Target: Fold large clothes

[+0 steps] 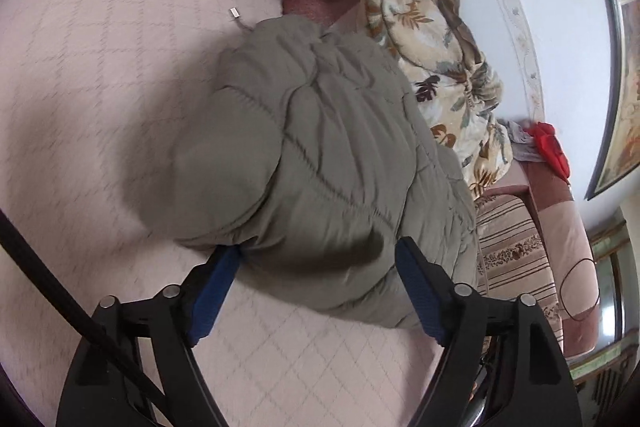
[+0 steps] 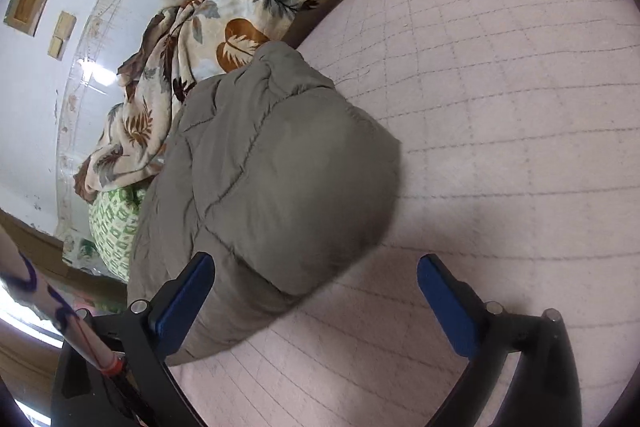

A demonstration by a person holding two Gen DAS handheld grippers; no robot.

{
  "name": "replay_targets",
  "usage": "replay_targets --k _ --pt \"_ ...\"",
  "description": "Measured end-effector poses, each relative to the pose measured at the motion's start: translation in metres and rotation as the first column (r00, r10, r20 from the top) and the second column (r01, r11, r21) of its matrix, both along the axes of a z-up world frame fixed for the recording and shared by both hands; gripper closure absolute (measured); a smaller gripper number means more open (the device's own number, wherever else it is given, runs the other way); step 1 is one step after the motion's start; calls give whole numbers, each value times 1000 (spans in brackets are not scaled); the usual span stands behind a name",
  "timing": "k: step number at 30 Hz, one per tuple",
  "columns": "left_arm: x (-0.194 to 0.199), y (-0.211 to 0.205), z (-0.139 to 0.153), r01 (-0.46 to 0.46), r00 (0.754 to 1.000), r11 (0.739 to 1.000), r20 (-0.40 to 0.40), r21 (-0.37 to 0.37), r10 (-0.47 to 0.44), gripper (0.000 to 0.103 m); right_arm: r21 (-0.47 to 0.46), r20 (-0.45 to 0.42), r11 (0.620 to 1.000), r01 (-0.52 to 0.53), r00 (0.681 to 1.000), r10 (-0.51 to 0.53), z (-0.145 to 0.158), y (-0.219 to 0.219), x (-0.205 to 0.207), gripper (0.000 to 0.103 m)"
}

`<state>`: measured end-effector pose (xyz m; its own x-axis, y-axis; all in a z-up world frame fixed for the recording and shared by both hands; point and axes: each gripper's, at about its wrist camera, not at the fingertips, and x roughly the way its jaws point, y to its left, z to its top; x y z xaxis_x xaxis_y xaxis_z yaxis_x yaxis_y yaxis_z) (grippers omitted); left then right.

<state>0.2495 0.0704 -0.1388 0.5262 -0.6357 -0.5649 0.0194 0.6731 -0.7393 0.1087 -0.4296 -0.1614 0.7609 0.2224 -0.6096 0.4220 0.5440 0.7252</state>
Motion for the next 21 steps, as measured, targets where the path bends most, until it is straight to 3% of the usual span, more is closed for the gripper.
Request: replay_targets --k 5,8,11,13,16,18,21 --pt "9 16 2 5 999 992 32 -130 0 19 10 72 999 40 997 -41 5 2 13 0" --pt "7 26 1 6 1000 987 31 -163 -1 19 9 63 999 49 997 -49 -1 4 25 0" --pt "-5 42 2 -47 997 978 48 -203 58 19 14 31 999 32 999 -32 -11 4 34 0" --pt "-15 50 4 -121 990 979 57 -162 131 19 32 20 999 24 999 -25 -16 3 34 0" --pt "-18 56 9 -233 970 973 71 5 232 19 48 9 999 20 1000 -20 -15 2 30 0" --pt "-13 59 6 -272 961 960 65 61 268 19 49 6 999 12 1000 -12 -14 5 26 0" --pt "5 50 -6 -199 978 980 56 -28 200 19 54 -7 998 -15 1000 16 -15 15 20 0"
